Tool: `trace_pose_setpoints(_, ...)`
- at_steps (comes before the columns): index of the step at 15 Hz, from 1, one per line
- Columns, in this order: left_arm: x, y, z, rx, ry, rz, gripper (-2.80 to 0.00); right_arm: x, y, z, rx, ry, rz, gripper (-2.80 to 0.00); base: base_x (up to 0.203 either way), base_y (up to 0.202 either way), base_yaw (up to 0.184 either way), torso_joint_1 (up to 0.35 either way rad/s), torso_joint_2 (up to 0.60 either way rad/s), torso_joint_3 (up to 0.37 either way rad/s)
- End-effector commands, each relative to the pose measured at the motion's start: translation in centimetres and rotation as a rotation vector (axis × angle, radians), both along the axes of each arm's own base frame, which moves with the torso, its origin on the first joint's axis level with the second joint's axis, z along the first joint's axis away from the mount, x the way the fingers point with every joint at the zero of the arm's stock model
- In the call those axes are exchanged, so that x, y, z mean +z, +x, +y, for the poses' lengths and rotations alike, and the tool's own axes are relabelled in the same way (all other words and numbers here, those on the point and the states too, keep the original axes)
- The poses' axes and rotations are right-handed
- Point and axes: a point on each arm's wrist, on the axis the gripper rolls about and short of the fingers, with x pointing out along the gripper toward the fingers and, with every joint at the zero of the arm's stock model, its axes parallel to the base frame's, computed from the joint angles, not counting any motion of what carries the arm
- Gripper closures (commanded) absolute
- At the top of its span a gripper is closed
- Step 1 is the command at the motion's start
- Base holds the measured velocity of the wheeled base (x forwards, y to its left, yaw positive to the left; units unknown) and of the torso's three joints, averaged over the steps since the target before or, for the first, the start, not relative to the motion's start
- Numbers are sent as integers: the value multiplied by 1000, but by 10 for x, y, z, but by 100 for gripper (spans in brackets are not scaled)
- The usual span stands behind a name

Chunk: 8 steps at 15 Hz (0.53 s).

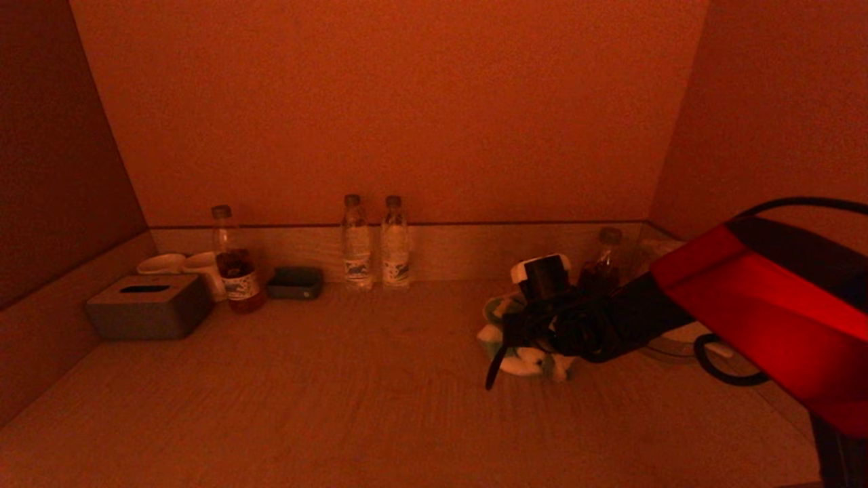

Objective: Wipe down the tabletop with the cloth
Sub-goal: Sweep the stains on the table

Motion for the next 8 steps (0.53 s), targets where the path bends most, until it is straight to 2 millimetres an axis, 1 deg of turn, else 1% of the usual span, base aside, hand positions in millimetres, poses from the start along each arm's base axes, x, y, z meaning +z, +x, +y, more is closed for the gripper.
trace_pose_setpoints(1,0,0,0,-1,0,-1,0,-3,0,0,-2,-2,7,0,0,0,0,0,0,0)
trace_pose_setpoints(2,0,0,0,-1,0,0,0,-6,0,2,14,8,20,0,0,0,0,0,0,0)
trace_pose_setpoints(6,0,0,0,-1,0,0,0,-6,-1,2,17,10,21,0,0,0,0,0,0,0)
trace_pose_setpoints(8,0,0,0,-1,0,0,0,-18,-2,5,31,11,55,0,0,0,0,0,0,0)
